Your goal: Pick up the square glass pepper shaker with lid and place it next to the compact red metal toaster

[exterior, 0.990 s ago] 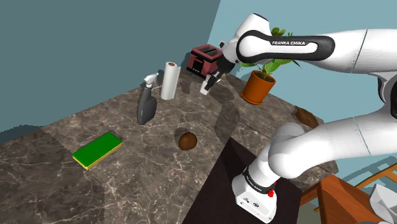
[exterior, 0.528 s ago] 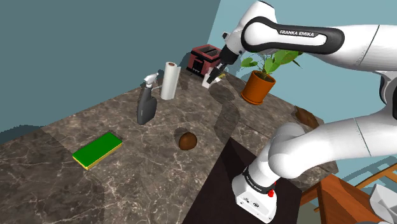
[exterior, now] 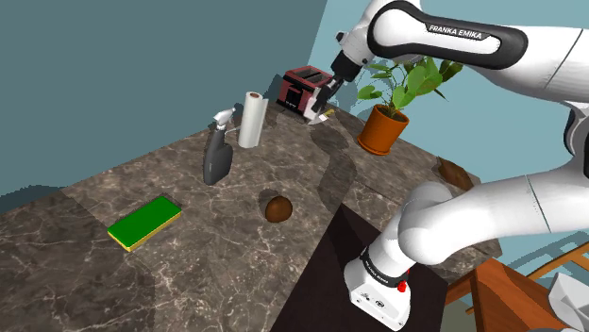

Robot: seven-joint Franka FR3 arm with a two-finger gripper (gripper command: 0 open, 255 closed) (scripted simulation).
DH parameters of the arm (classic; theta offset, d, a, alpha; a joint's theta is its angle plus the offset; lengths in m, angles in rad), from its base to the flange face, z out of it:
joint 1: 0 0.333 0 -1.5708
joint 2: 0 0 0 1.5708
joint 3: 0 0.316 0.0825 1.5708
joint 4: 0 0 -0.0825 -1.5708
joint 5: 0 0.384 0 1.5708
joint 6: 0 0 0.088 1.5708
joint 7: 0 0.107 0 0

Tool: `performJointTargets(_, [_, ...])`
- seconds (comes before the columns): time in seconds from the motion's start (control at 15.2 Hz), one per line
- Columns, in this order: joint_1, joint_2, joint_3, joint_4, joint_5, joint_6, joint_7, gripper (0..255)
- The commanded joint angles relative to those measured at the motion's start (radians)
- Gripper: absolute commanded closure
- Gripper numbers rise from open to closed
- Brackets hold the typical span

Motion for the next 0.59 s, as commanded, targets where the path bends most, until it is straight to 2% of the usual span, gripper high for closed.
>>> performJointTargets(0.0, [0.002,0.004,0.002,0.028,0.002,-0.025,0.002,255])
performJointTargets(0.4, [0.005,0.011,0.008,0.107,0.006,-0.096,0.007,255])
performJointTargets(0.53, [0.009,0.079,-0.029,0.162,0.009,-0.084,-0.031,255])
